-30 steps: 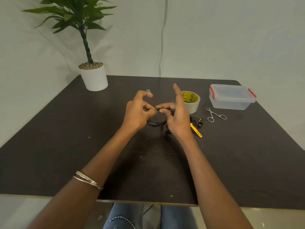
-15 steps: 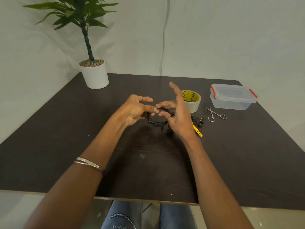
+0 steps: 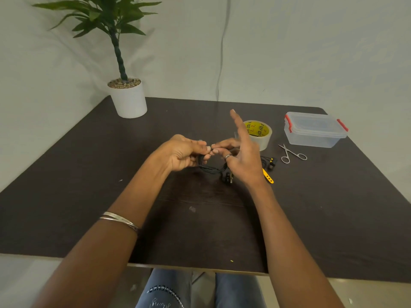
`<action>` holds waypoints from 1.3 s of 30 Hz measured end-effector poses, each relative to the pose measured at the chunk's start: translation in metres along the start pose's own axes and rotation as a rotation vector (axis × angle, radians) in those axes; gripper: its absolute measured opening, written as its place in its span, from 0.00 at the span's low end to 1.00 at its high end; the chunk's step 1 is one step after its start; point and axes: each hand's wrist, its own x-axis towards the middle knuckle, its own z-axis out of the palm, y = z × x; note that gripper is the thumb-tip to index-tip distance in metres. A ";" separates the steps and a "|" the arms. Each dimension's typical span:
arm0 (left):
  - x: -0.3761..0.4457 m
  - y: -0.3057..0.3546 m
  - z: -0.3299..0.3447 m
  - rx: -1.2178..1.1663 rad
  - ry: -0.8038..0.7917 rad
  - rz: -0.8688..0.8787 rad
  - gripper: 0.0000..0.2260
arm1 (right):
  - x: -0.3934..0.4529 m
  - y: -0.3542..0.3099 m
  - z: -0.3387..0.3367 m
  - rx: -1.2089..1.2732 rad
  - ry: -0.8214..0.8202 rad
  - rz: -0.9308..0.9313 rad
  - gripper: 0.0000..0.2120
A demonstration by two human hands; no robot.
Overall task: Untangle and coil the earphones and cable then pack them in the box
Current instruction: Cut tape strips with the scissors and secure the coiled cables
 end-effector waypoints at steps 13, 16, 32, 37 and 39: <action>-0.004 -0.006 0.004 0.111 0.004 0.177 0.21 | 0.002 0.002 0.010 0.334 0.102 0.277 0.39; -0.009 -0.002 0.006 0.339 0.006 0.310 0.23 | 0.005 0.004 0.007 0.517 0.129 0.439 0.45; -0.007 -0.001 0.000 0.361 0.064 0.476 0.27 | 0.010 -0.011 -0.009 0.878 0.177 0.670 0.26; -0.007 -0.002 -0.013 -0.033 0.195 0.336 0.21 | 0.006 -0.003 -0.003 0.570 -0.008 0.624 0.41; -0.008 -0.004 -0.019 -0.094 0.263 0.250 0.19 | 0.006 -0.001 0.001 0.548 -0.062 0.610 0.45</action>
